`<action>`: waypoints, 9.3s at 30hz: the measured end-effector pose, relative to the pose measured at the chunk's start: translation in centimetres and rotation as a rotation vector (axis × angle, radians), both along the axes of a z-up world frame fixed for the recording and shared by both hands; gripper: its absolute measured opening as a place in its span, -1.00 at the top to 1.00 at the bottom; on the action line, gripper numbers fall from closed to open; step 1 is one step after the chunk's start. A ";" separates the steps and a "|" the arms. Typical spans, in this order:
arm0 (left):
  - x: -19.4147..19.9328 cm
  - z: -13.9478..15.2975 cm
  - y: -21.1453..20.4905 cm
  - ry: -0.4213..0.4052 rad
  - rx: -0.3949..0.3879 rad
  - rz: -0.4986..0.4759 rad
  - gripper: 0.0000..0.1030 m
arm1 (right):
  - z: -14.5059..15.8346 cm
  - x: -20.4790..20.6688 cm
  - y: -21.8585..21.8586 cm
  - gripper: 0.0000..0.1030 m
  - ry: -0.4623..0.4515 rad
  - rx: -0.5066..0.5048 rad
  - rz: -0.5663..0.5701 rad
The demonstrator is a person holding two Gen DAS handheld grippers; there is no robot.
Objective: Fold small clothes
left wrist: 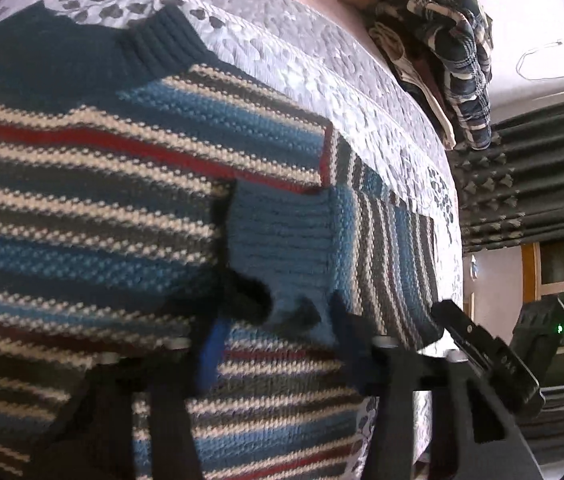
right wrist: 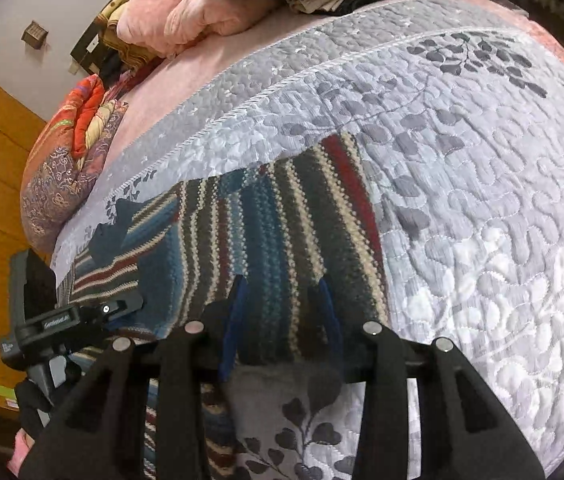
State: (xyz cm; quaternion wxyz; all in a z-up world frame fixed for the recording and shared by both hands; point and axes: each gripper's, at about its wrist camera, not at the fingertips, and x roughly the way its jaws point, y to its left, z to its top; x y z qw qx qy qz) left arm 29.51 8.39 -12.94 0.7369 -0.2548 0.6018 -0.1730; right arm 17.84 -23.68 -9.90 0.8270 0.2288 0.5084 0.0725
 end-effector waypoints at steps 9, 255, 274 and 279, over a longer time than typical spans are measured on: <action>-0.7 5.3 2.7 -0.230 -0.027 0.050 0.83 | 0.6 0.0 -2.0 0.15 -0.024 -0.003 -0.060; -7.6 2.5 34.1 -0.334 0.484 0.356 -0.24 | 1.4 5.0 24.0 0.60 0.168 0.041 0.227; -7.9 7.0 30.8 -0.463 0.434 0.330 -0.28 | 4.2 0.5 41.9 -0.47 -0.088 -0.274 0.854; -6.9 4.9 30.0 -0.403 0.332 0.253 -0.28 | 2.6 0.1 43.1 -0.47 -0.091 -0.423 0.938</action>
